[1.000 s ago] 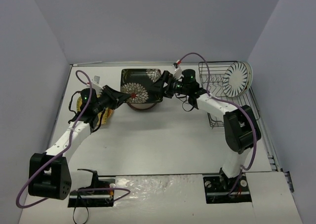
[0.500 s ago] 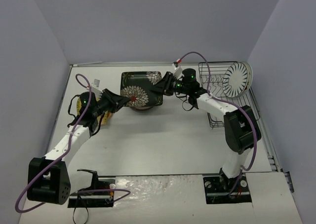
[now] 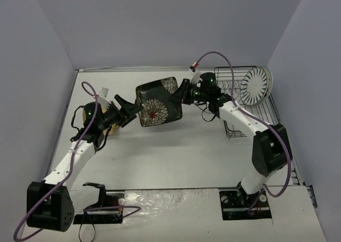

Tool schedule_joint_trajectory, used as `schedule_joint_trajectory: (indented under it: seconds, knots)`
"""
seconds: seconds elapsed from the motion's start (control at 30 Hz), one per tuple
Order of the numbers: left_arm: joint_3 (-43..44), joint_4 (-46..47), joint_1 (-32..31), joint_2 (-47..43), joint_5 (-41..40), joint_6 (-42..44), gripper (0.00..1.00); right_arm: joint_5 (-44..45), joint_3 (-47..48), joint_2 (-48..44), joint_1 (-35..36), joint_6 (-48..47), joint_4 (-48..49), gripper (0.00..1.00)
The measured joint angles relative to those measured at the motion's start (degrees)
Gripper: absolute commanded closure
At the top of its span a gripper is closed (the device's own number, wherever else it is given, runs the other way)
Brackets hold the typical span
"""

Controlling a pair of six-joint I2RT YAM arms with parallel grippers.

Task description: Load the plates into the dish rack

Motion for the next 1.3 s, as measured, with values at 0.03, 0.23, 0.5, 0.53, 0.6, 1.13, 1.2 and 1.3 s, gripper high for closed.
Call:
schedule_joint_trajectory:
  seconds: [0.03, 0.23, 0.5, 0.53, 0.6, 1.13, 1.2, 1.3]
  knots:
    - [0.1, -1.1, 0.0, -0.5, -0.2, 0.9, 0.12, 1.2, 0.2, -0.7, -0.2, -2.2, -2.5, 1.0]
    - [5.5, -12.4, 0.0, -1.5, -2.6, 9.4, 0.03, 6.4, 3.0, -4.1, -5.4, -12.8, -17.1, 1.0]
    - [13.6, -31.9, 0.0, -1.8, -12.8, 27.6, 0.03, 15.7, 15.8, -9.3, -16.9, -28.5, -34.9, 1.0]
    - [13.7, -33.8, 0.0, -1.9, -14.3, 29.5, 0.03, 17.4, 18.2, -9.7, -17.6, -30.8, -36.7, 1.0]
    - [13.7, -37.3, 0.0, -2.0, -17.0, 33.0, 0.03, 21.0, 22.0, -10.5, -18.6, -35.0, -39.1, 1.0]
    - [9.6, -41.3, -3.0, -1.3, -27.0, 43.2, 0.03, 45.0, 33.4, -1.0, -26.5, -55.5, -47.0, 1.0]
    - [9.6, -41.2, -3.0, -1.2, -27.3, 43.6, 0.03, 45.7, 33.7, 0.6, -26.9, -56.1, -46.9, 1.0]
    - [9.6, -41.1, -3.0, -1.2, -27.6, 44.0, 0.03, 46.6, 34.6, 3.1, -27.6, -56.9, -47.4, 1.0]
